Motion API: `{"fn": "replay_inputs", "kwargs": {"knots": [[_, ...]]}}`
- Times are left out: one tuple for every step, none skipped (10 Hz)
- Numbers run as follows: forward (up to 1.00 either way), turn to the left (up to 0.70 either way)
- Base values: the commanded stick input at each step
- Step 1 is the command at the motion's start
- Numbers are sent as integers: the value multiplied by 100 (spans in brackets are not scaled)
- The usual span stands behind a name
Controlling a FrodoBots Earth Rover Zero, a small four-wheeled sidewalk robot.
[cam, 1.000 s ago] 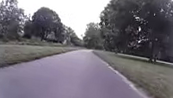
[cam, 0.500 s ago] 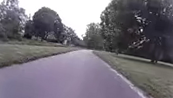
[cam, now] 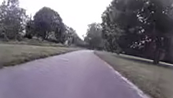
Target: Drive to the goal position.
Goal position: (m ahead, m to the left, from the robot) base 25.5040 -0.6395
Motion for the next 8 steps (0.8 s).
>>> {"fn": "replay_inputs", "kwargs": {"knots": [[70, -1], [70, -5], [70, -9], [70, -13], [70, -14], [70, -14], [70, -14], [70, -14]]}}
